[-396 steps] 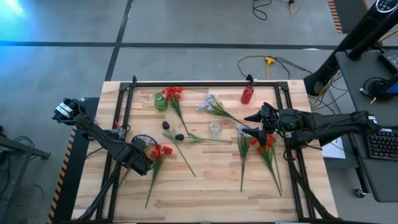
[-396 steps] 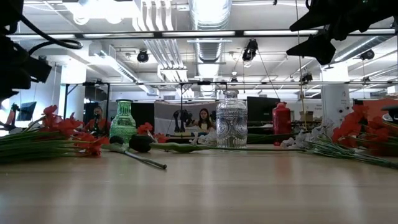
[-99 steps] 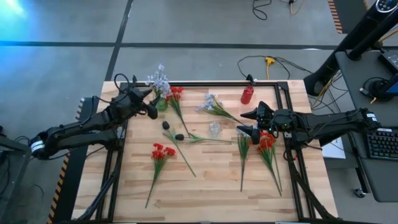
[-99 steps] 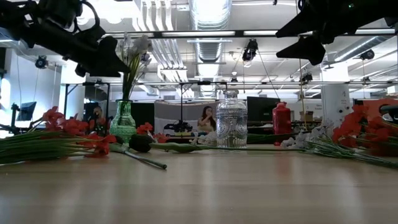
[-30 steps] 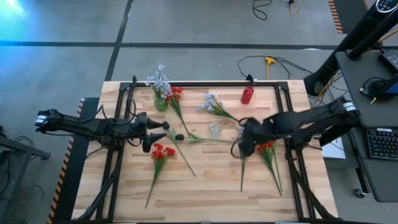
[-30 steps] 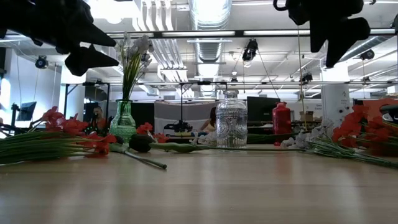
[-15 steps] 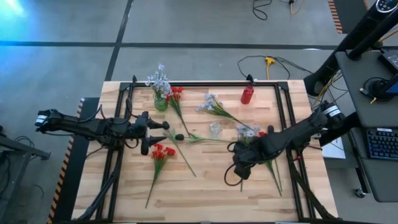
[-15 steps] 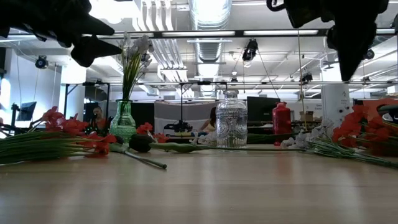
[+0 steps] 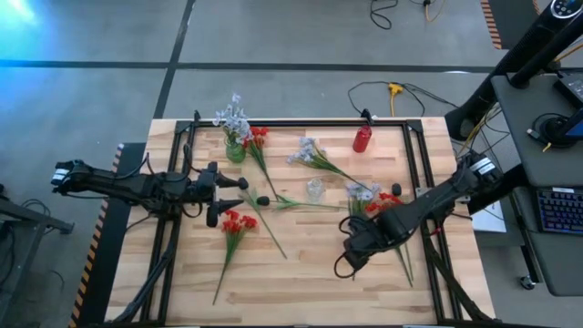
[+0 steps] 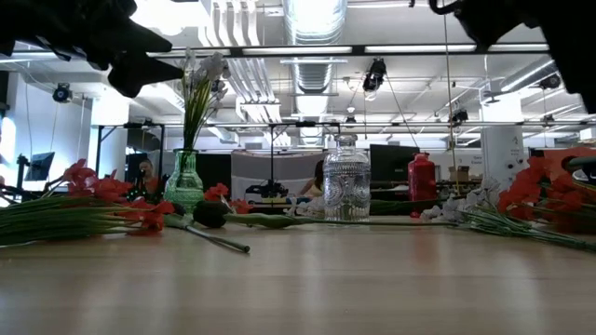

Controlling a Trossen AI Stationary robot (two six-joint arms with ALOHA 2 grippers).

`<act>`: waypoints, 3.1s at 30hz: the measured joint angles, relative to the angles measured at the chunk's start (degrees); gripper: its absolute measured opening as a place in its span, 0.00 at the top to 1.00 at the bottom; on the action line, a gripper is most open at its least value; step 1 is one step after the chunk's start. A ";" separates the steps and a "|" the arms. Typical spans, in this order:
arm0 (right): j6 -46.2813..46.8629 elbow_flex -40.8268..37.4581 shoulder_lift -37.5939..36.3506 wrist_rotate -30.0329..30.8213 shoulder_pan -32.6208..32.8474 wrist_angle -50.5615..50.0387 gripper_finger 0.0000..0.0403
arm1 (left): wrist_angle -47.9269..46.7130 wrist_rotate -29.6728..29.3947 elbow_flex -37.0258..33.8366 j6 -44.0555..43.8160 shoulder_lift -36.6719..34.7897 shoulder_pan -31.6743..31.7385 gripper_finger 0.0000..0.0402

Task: Sort flowers into vase by color
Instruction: Put the right red flower into the transparent vase

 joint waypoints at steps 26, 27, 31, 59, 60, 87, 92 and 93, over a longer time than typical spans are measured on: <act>7.69 -24.85 -8.13 -0.12 0.38 6.07 0.21 | 7.33 -5.89 0.00 8.34 0.02 0.00 0.36; 7.68 -26.03 -8.31 -0.12 0.22 7.14 0.22 | 7.50 -5.89 0.00 8.41 0.00 0.00 0.36; 7.66 -29.15 -8.33 -0.12 -0.32 9.29 0.22 | 8.49 -5.89 0.00 9.03 0.00 0.00 0.36; 4.47 -33.75 -8.70 0.97 -0.33 16.03 0.70 | 19.16 -15.91 0.00 15.85 0.07 0.11 0.36; 3.80 -33.75 -8.70 1.68 -0.31 16.02 0.75 | 19.47 -16.01 0.00 15.69 0.07 0.12 0.36; 3.75 -15.97 -8.76 13.79 5.70 3.34 0.94 | 21.52 -19.44 0.00 15.68 0.15 0.13 0.36; -0.91 -7.54 -8.76 26.77 6.23 3.04 0.94 | 21.94 -19.44 0.00 15.68 0.15 0.13 0.36; -2.57 -5.84 -8.75 29.56 6.23 3.13 0.94 | 21.97 -19.44 0.00 15.68 0.12 0.13 0.36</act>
